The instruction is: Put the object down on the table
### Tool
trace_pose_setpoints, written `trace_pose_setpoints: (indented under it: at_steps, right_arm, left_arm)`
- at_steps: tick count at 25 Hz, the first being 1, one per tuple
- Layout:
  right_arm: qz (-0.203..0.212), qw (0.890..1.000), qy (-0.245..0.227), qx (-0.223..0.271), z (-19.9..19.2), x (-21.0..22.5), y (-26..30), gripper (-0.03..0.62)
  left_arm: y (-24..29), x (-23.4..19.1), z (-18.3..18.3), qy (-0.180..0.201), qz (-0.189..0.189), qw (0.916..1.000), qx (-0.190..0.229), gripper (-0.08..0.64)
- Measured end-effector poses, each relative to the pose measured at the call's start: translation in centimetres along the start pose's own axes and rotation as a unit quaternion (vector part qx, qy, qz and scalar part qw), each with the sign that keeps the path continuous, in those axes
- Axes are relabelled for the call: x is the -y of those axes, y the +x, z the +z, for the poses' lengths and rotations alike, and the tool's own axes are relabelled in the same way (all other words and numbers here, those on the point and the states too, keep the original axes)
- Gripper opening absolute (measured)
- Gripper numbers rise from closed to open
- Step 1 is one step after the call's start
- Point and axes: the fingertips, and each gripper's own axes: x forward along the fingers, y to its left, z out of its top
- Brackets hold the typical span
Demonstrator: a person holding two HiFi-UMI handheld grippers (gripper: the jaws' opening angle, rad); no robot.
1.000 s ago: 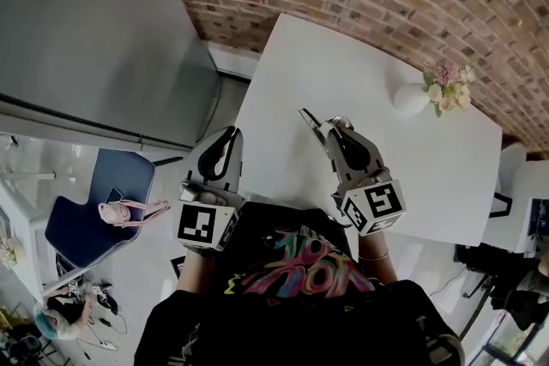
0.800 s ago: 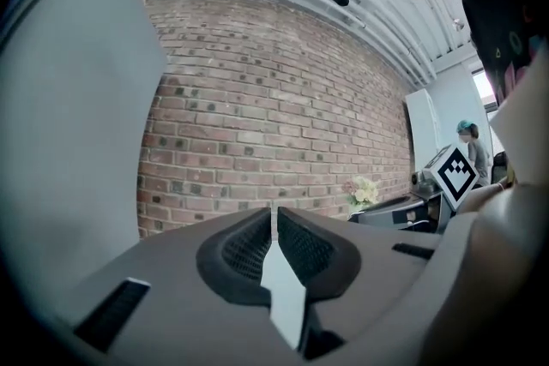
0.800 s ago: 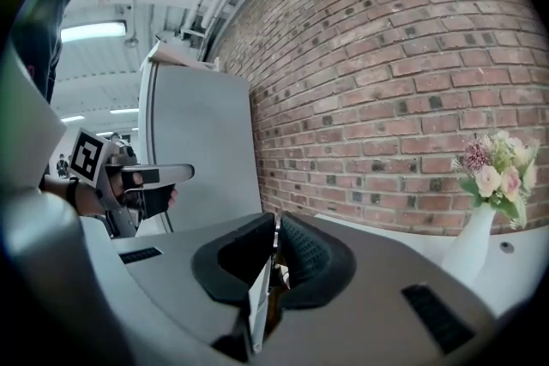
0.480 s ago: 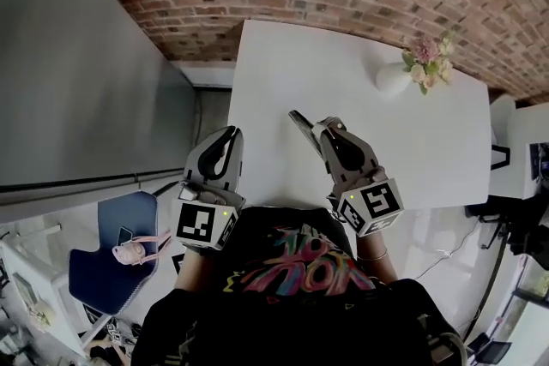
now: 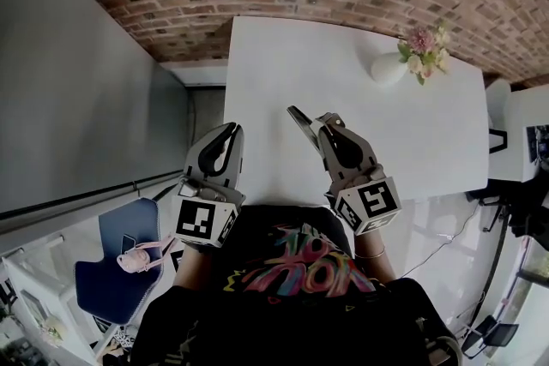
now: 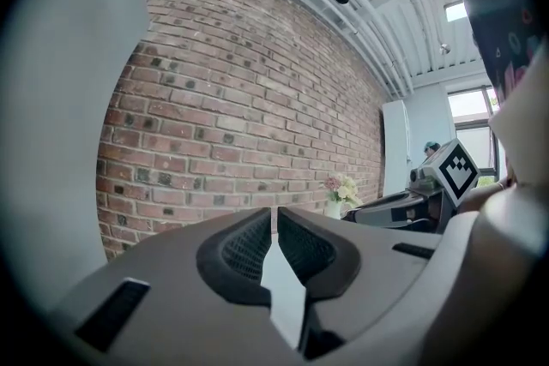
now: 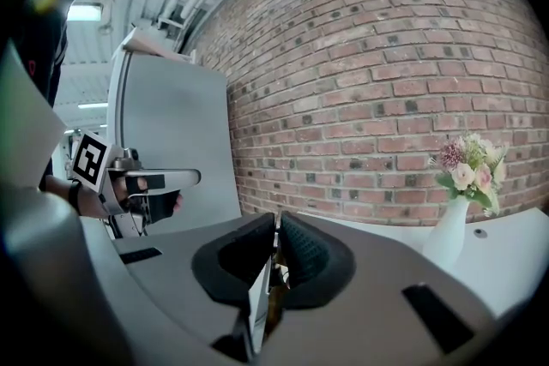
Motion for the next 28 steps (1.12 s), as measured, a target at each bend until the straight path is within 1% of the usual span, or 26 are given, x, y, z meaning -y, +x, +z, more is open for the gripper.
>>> trace_pose_setpoints:
  at_steps: [6,10,15,18,21,28]
  right_arm:
    - [-0.010,1.000,-0.002,-0.008,-0.7,0.1,-0.2,0.041]
    - [-0.016,1.000,0.006,0.005,-0.9,0.6,0.0,0.041]
    - [-0.015,1.000,0.026,0.000,-2.9,1.2,0.5,0.041]
    - [-0.011,0.999,0.050,0.000,-4.6,1.3,1.1,0.041]
    - [-0.011,0.998,0.064,0.001,-6.1,1.3,1.8,0.041]
    - [-0.008,0.995,0.099,-0.017,-10.0,1.6,3.3,0.041]
  left_arm:
    - [0.4,0.5,-0.8,-0.002,-0.015,0.9999,-0.007,0.040]
    - [0.8,0.9,-1.4,-0.003,-0.023,0.9996,-0.014,0.040]
    - [1.3,1.1,-2.6,-0.006,-0.027,0.9993,-0.024,0.040]
    - [1.6,1.2,-3.6,-0.008,-0.029,0.9991,-0.031,0.040]
    - [1.8,1.3,-4.4,-0.014,-0.032,0.9987,-0.037,0.040]
    - [2.6,1.8,-6.2,-0.026,-0.039,0.9977,-0.049,0.040]
